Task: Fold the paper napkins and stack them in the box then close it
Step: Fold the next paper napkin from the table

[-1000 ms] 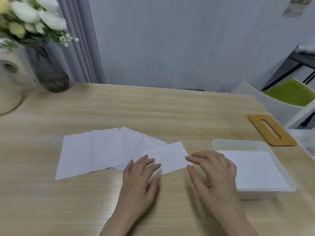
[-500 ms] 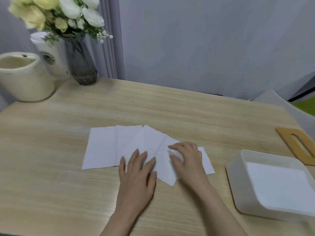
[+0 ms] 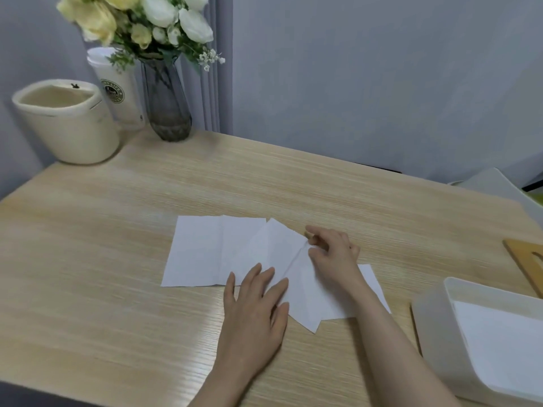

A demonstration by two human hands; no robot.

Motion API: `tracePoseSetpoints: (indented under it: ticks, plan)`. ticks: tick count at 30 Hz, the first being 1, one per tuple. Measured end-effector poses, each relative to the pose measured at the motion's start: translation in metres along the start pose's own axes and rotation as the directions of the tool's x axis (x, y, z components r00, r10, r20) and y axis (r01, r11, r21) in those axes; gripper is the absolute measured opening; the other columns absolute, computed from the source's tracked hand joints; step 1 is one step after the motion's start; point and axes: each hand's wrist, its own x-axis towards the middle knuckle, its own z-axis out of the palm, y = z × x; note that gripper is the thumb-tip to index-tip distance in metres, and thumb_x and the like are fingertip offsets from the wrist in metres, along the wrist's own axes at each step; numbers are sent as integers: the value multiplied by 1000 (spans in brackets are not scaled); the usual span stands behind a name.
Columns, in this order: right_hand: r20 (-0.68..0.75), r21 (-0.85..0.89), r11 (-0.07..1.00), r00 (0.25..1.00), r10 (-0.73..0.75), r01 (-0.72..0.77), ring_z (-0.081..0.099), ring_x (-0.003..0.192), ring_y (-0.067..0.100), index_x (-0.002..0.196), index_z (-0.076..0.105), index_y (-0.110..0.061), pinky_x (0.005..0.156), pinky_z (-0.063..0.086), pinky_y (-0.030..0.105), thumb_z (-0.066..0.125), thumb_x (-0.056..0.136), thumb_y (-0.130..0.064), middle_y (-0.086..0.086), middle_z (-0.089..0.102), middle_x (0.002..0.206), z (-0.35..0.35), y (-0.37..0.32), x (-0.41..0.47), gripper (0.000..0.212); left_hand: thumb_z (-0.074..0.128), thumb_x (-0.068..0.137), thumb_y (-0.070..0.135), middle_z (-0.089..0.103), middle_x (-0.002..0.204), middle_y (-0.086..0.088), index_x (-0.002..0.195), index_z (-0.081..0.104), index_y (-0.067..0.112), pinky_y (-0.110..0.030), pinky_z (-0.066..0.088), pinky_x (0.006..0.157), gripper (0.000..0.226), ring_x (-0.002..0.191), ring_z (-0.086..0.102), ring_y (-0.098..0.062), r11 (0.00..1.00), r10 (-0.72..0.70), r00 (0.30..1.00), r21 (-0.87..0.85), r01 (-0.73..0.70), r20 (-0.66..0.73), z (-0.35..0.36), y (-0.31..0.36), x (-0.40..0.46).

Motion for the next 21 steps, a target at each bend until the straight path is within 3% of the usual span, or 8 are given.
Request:
tracePoseSetpoints:
  ticks: [5, 10, 14, 16, 19, 21]
  plan:
    - [43, -38, 999, 999, 2, -1, 31, 118, 7, 126, 55, -38, 76, 10, 21, 61, 84, -22, -17, 48, 106, -1, -6, 7, 45, 40, 92, 40, 59, 133, 5, 118, 68, 28, -45, 10, 114, 41, 136, 46, -18, 1000, 3, 1000, 10, -3, -2, 0, 1, 0]
    - [131, -35, 999, 991, -18, 23, 31, 122, 6, 124, 55, -38, 80, 10, 21, 63, 82, -21, -18, 53, 116, -10, -11, 9, 45, 38, 92, 40, 58, 134, 5, 119, 67, 28, -44, 7, 116, 41, 137, 43, -17, 1000, -8, 1000, -2, 8, 4, -1, 1, 0]
    - [134, 6, 1000, 991, -26, 26, 36, 116, 4, 116, 59, -38, 87, 11, 23, 62, 83, -15, -21, 55, 111, -17, -17, 1, 41, 40, 93, 38, 58, 134, 4, 120, 66, 28, -44, 8, 115, 39, 136, 45, -17, 1000, 10, 1000, -16, -10, -9, -1, 1, -1]
    - [86, 55, 998, 996, -28, 23, 39, 108, -6, 108, 63, -38, 85, 11, 22, 60, 84, -10, -24, 57, 100, -22, -20, -6, 37, 36, 94, 40, 54, 139, 6, 128, 61, 29, -41, 2, 118, 44, 139, 39, -14, 999, -5, 1000, -38, 3, -28, -1, 0, 0]
    - [18, 149, 989, 1000, -15, 12, 26, 91, -33, 97, 63, -42, 93, 13, 26, 61, 85, -9, -22, 52, 87, -34, -24, -22, 35, 32, 94, 43, 50, 144, 7, 138, 54, 25, -36, -1, 117, 52, 140, 36, -11, 998, -23, 998, -63, 20, -51, 0, 3, 5]
    - [-2, 190, 982, 1000, -26, 26, 33, 92, -31, 92, 63, -44, 102, 18, 30, 64, 84, -9, -23, 57, 87, -42, -27, -33, 37, 30, 94, 47, 44, 149, 9, 144, 46, 24, -32, -6, 118, 57, 144, 28, -9, 996, -29, 998, -80, 25, -48, -1, 7, 12]
